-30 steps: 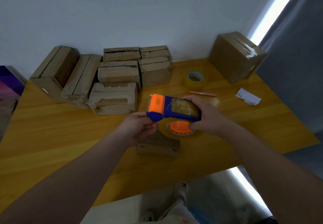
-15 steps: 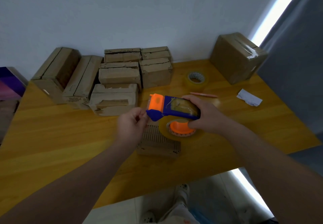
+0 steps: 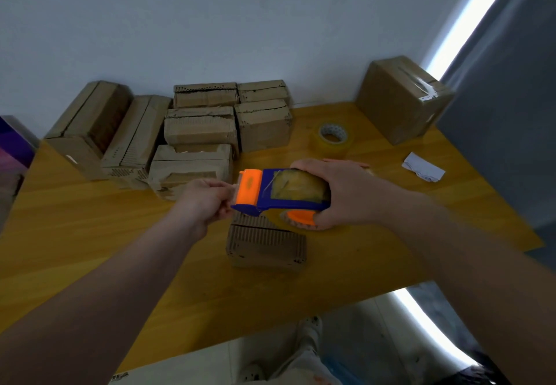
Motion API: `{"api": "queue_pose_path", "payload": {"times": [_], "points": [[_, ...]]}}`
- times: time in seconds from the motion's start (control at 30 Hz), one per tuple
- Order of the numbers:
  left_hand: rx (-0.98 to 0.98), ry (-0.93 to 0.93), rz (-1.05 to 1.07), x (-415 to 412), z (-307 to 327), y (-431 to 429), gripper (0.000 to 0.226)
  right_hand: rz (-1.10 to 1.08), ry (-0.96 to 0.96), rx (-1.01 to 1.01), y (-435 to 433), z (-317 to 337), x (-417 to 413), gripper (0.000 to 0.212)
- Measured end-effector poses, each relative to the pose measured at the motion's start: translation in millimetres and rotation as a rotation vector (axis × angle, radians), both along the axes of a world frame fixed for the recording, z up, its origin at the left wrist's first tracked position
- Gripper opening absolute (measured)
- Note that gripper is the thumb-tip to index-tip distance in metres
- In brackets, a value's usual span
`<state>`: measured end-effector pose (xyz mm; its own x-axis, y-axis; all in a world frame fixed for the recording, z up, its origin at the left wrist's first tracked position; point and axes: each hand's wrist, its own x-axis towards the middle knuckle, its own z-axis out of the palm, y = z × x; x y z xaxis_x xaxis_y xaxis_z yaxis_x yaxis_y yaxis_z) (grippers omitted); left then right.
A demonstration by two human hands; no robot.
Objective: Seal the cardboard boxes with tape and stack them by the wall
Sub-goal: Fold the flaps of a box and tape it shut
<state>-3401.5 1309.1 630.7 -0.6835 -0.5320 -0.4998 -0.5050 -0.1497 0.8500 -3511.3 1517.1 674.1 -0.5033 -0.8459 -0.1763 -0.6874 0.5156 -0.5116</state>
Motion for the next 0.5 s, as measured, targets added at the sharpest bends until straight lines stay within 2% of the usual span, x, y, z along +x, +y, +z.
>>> {"api": "queue_pose_path", "payload": {"times": [0.17,0.33,0.4,0.5], "points": [[-0.03,-0.056,-0.069,1,-3,-1,0.015,0.055,0.028,0.044,-1,2,7,0.089],[0.309,-0.053,-0.056,3,1,-14,0.026,0.105,0.069,0.054,2,-2,14,0.09],[0.251,-0.04,-0.093,5,1,-14,0.024,0.097,0.055,0.051,5,-2,14,0.088],[0.018,0.001,-0.127,15,-6,-10,0.017,0.07,0.005,0.064,9,1,12,0.086]]}}
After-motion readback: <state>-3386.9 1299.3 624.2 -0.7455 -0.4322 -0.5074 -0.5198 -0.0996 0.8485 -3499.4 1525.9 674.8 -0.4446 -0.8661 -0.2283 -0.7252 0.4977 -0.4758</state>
